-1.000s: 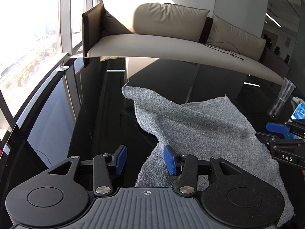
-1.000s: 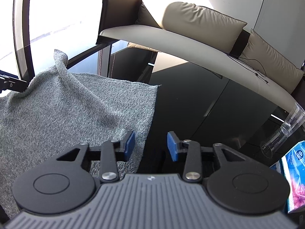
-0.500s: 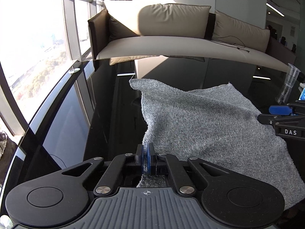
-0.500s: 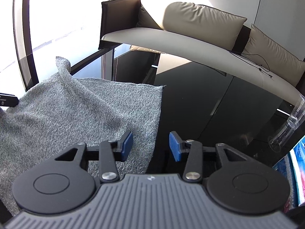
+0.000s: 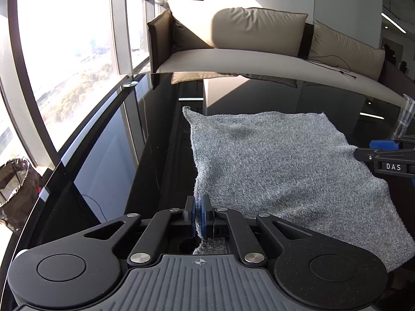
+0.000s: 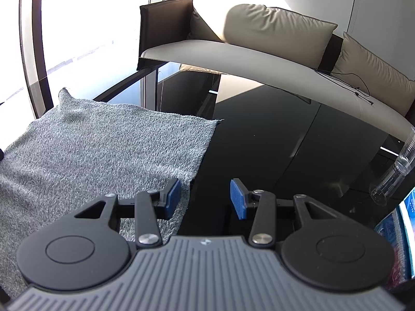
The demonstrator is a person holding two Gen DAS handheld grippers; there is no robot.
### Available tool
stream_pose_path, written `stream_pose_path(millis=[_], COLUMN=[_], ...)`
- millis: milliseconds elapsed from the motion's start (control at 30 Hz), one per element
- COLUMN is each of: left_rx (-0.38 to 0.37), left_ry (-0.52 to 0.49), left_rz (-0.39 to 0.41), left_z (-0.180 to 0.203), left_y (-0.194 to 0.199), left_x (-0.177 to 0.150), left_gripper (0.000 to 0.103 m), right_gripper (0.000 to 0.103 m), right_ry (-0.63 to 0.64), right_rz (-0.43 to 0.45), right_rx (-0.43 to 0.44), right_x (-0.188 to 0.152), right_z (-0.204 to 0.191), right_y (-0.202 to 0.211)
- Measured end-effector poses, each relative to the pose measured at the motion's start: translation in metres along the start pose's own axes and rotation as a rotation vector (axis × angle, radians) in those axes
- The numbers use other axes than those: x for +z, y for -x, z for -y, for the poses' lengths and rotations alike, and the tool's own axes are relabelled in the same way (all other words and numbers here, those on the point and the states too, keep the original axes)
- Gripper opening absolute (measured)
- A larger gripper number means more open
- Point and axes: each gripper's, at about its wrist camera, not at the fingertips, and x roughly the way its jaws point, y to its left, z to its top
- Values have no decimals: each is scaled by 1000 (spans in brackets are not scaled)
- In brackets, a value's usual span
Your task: Fold towel
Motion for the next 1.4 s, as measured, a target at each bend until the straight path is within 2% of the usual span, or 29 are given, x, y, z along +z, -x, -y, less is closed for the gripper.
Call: stream_pose_path(millis=[167, 233, 667, 733, 767, 900, 1000, 1067, 1133, 1167, 1400], left_rx=[4, 14, 45, 43, 45, 29, 35, 34, 28, 25, 12], left_ry=[30, 40, 40, 50, 56, 63, 43, 39, 36, 34, 9], left_rz=[2, 3, 7, 10, 14, 35, 59, 72, 88, 94, 125], left_z=[-7, -10, -18, -20, -20, -20, -16, -14, -12, -11, -4], left_y=[-1, -2, 2, 4, 6, 14, 22, 26, 32, 34, 49], left_x=[1, 1, -7, -8, -9, -13, -17, -19, -21, -22, -32], left_gripper=[14, 21, 23, 30, 33, 38, 53, 63, 76, 78, 93], right_gripper=[46, 47, 48, 50, 54, 56, 59, 80, 89, 92, 95], right_ry=[-10, -11, -15, -32, -44, -86, -113, -121, -120, -114, -121], right_rz=[0, 1, 7, 40, 57, 118, 157, 177, 199, 210, 214], right_rx=[-5, -6, -31, -45, -48, -44, -31, -26, -15, -10, 1], right_x=[-1, -1, -19, -22, -23, -31, -38, -44, -51, -54, -69], right_z=[2, 2, -1, 0, 1, 0, -3, -6, -12, -16, -34], right_y=[0, 1, 21, 29, 33, 52, 67, 79, 89, 94, 116])
